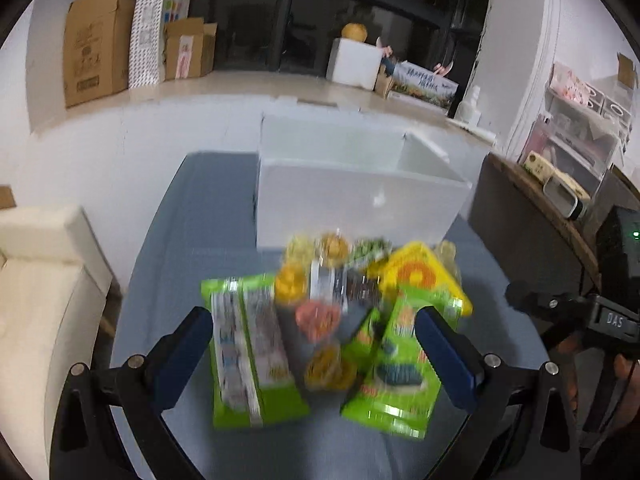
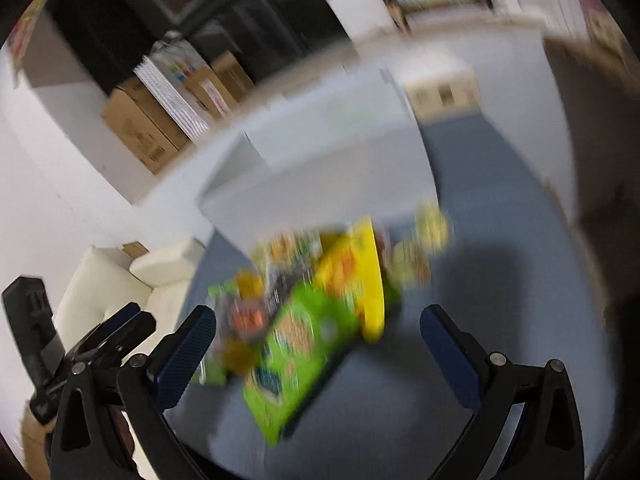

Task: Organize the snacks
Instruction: 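Grasp a large green snack packet with the left gripper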

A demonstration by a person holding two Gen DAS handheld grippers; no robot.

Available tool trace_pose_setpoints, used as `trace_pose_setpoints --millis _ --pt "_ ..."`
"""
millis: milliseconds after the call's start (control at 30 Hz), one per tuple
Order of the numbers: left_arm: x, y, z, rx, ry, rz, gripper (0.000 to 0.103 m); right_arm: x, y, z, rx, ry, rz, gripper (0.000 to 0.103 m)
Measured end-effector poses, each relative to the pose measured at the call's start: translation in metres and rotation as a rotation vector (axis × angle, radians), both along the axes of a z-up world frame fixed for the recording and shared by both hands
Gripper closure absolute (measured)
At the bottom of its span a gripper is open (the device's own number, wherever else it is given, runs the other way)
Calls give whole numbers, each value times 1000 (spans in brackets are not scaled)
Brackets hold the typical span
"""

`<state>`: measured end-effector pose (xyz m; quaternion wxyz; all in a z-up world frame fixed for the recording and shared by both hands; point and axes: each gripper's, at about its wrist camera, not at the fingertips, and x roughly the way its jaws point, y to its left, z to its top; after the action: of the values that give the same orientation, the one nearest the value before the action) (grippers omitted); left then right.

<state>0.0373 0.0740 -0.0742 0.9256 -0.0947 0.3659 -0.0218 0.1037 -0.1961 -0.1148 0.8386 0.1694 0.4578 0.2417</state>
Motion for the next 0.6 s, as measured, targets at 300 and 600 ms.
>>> trace_pose_setpoints --millis 300,600 --pt "-13 6 -18 -47 31 14 0 8 20 -47 130 185 79 0" --pt "-9 25 -37 -82 77 57 0 24 32 -76 162 269 90 77"
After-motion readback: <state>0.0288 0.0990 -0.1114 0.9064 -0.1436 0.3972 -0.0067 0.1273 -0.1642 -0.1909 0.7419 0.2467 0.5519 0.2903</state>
